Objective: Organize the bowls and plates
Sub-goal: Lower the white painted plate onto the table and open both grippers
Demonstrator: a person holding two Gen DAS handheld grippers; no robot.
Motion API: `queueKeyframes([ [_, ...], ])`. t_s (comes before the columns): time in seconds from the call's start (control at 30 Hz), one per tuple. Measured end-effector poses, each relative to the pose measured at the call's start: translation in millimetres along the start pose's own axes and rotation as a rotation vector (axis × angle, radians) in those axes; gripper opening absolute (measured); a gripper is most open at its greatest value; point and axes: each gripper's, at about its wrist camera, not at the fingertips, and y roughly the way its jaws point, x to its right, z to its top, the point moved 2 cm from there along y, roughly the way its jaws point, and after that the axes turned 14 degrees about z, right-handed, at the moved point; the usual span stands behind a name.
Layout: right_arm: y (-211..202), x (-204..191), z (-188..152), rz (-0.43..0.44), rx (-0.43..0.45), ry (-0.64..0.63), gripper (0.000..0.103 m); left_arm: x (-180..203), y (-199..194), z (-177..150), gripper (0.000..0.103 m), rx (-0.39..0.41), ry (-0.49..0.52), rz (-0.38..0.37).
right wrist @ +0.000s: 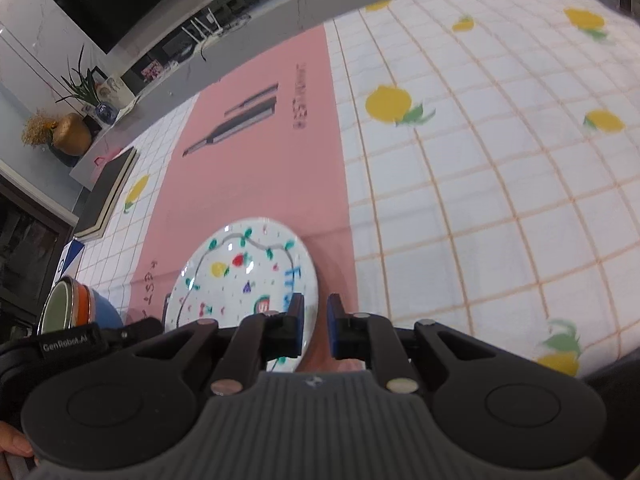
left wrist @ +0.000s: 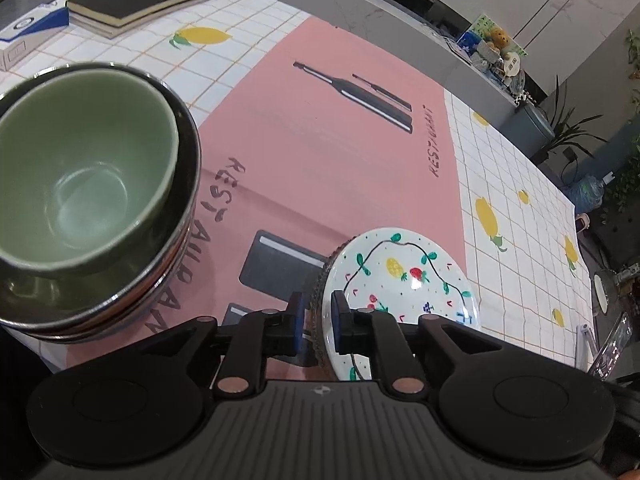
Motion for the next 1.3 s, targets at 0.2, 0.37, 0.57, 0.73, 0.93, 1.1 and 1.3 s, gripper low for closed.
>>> queueKeyframes([
  [0.2, 2.1, 3.3, -6.1, 0.023, 0.0, 0.039, 0.006, 0.6, 6.9, -3.6, 0.015, -0.041, 0.002, -0.027],
  [0.37, 7.2, 4.7, -4.3, 0.033, -0.001, 0.051, 0.006, 4.2, 5.4, -4.0, 0.014, -0.037, 0.028, -0.013],
  [0.57, 11.2, 4.1, -0.7, 0.033, 0.01, 0.052, 0.006, 3.9, 5.5, -3.5, 0.014, -0.029, 0.031, -0.001],
  [0.73, 19.8, -0.2, 8.2, 0.014, 0.018, 0.031, 0.007, 10.1, 9.2, 3.6, 0.014, -0.012, 0.041, 0.019],
  [0.93, 25.4, -2.8, 14.2, 0.0, 0.015, 0.009, 0.007, 13.3, 12.2, 9.5, 0.015, -0.007, 0.045, 0.031],
  [1.1, 19.5, -9.5, 8.6, -0.016, 0.034, -0.028, 0.012, 17.8, 4.5, 8.9, 0.015, 0.034, 0.083, 0.065],
  [1.3, 4.6, -36.2, 3.8, -0.061, 0.055, -0.156, 0.03, 28.9, -32.9, 10.5, 0.022, 0.13, 0.204, 0.07],
])
